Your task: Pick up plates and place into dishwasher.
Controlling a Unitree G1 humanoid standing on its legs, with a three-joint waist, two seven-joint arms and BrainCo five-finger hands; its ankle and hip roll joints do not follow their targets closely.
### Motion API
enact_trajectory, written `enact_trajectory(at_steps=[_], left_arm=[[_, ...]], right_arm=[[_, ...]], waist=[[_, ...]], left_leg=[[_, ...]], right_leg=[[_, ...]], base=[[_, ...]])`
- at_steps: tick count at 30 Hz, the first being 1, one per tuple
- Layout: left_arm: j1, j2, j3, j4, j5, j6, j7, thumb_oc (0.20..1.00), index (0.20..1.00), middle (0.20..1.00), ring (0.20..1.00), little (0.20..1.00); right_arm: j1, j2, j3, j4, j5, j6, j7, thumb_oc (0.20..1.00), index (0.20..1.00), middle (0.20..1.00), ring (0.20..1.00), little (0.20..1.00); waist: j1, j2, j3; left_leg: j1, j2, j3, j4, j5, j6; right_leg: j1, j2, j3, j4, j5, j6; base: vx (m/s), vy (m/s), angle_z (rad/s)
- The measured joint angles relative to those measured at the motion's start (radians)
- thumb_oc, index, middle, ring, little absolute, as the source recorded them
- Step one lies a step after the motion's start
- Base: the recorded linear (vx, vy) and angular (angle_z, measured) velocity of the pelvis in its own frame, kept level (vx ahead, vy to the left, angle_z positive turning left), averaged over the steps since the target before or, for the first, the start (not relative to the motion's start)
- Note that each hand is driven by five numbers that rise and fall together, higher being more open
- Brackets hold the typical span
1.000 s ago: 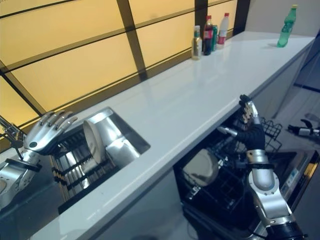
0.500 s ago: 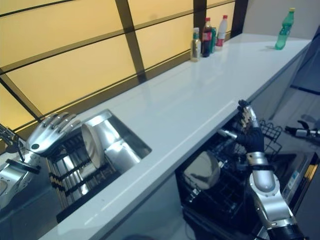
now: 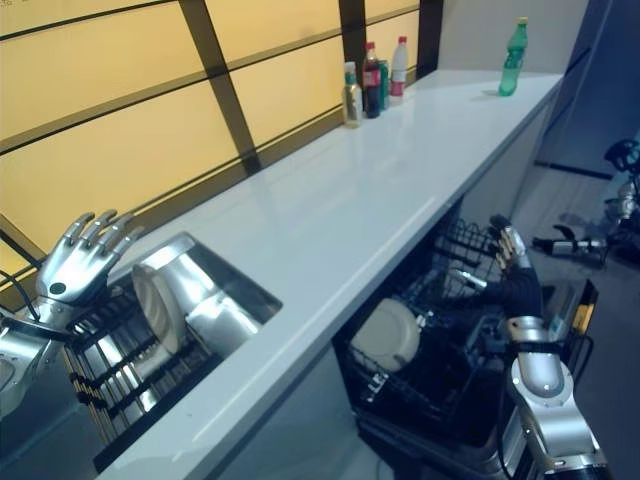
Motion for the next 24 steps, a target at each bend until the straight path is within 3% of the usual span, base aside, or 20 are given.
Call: enact_trajectory(at_steps=[5, 10, 14, 21, 24], left_arm=[[-0.005, -0.004, -0.024, -0.006, 0.044, -0.045, -0.105, 1.0, 1.0, 1.0, 1.0, 1.0], [-0.017, -0.004, -0.159, -0.011, 0.078, -0.106, -0.262, 1.0, 1.0, 1.0, 1.0, 1.0], [-0.017, -0.005, -0.166, -0.011, 0.076, -0.139, -0.329, 1.0, 1.0, 1.0, 1.0, 1.0], [-0.02, -0.02, -0.189, 0.009, 0.077, -0.134, -0.345, 1.0, 1.0, 1.0, 1.0, 1.0], [-0.026, -0.07, -0.201, 0.035, 0.078, -0.088, -0.319, 1.0, 1.0, 1.0, 1.0, 1.0]], right_arm=[[-0.001, -0.004, 0.0, 0.0, 0.005, 0.018, 0.013, 1.0, 1.0, 1.0, 1.0, 1.0], [-0.003, -0.061, 0.0, 0.0, 0.015, 0.041, 0.019, 1.0, 1.0, 1.0, 1.0, 1.0], [-0.003, -0.074, -0.002, 0.006, 0.019, 0.041, 0.017, 1.0, 1.0, 1.0, 1.0, 1.0], [-0.005, -0.094, -0.002, 0.015, 0.037, 0.044, 0.017, 1.0, 1.0, 1.0, 1.0, 1.0], [-0.006, -0.114, -0.003, 0.017, 0.037, 0.055, 0.018, 1.0, 1.0, 1.0, 1.0, 1.0]], waist=[[-0.02, 0.016, 0.009], [-0.044, 0.062, 0.039], [-0.052, 0.071, 0.055], [-0.048, 0.073, 0.097], [-0.05, 0.084, 0.117]], left_leg=[[0.007, -0.006, 0.005, 0.001, -0.002, 0.004], [0.005, -0.02, 0.01, 0.003, -0.001, 0.012], [0.004, -0.02, 0.023, 0.002, -0.001, 0.013], [0.003, -0.028, 0.031, 0.003, 0.001, 0.015], [0.0, -0.036, 0.031, 0.01, 0.0, 0.017]], right_leg=[[-0.001, -0.005, 0.007, 0.005, 0.0, 0.006], [-0.009, -0.016, 0.021, 0.008, 0.004, 0.015], [-0.018, -0.014, 0.031, 0.01, 0.005, 0.017], [-0.037, -0.021, 0.04, 0.036, -0.001, 0.021], [-0.043, -0.029, 0.042, 0.048, -0.006, 0.026]], base=[[0.04, 0.067, -0.03], [0.02, 0.078, -0.05], [0.01, 0.015, -0.1], [0.03, 0.06, -0.03], [0.02, 0.088, -0.01]])
